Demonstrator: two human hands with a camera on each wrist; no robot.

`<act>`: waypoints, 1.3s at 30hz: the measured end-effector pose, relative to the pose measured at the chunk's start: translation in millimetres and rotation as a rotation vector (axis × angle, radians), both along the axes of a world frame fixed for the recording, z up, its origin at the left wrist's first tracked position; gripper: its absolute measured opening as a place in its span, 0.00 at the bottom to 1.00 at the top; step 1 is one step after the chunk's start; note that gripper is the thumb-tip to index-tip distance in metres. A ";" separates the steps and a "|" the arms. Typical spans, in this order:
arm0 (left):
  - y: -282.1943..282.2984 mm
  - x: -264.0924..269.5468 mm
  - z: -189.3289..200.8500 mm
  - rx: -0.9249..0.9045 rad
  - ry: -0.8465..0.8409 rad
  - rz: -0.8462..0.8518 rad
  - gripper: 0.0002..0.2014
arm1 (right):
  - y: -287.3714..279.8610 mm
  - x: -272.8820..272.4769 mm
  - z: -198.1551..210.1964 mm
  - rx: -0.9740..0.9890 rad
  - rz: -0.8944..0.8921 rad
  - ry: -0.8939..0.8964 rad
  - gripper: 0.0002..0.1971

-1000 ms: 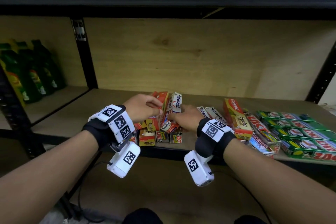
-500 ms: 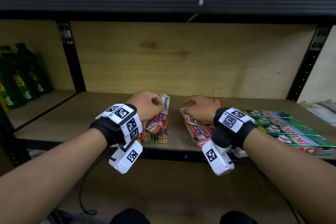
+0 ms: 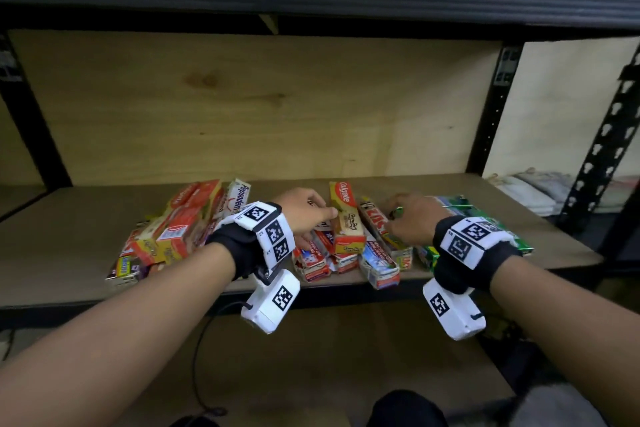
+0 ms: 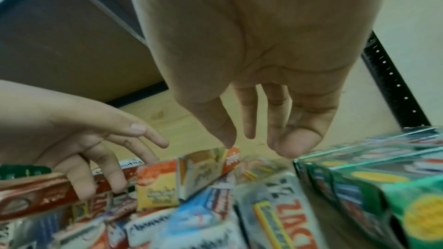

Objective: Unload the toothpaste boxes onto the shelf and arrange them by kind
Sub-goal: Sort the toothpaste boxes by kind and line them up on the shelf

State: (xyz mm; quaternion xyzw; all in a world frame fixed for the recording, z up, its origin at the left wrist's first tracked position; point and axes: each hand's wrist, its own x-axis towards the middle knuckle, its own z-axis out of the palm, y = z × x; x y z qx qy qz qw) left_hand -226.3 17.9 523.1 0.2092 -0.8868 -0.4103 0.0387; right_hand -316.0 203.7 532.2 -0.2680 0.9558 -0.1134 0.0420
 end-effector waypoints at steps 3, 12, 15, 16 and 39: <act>13.8 -12.9 -6.6 0.020 -0.058 -0.030 0.20 | 7.0 -5.6 -13.5 -0.009 -0.015 -0.095 0.21; 26.3 -36.4 -14.7 -0.031 -0.092 -0.011 0.14 | 4.5 -17.8 -31.6 -0.084 -0.065 -0.121 0.27; 23.1 -38.9 -14.9 0.126 -0.120 0.014 0.16 | 6.2 -18.9 -28.9 -0.092 -0.094 -0.129 0.28; 22.1 -38.8 -14.6 0.184 -0.127 0.027 0.17 | 7.3 -18.9 -27.5 -0.095 -0.098 -0.139 0.29; -13.2 28.9 30.8 0.510 0.104 0.166 0.08 | -8.4 21.6 27.9 -0.609 -0.158 -0.327 0.17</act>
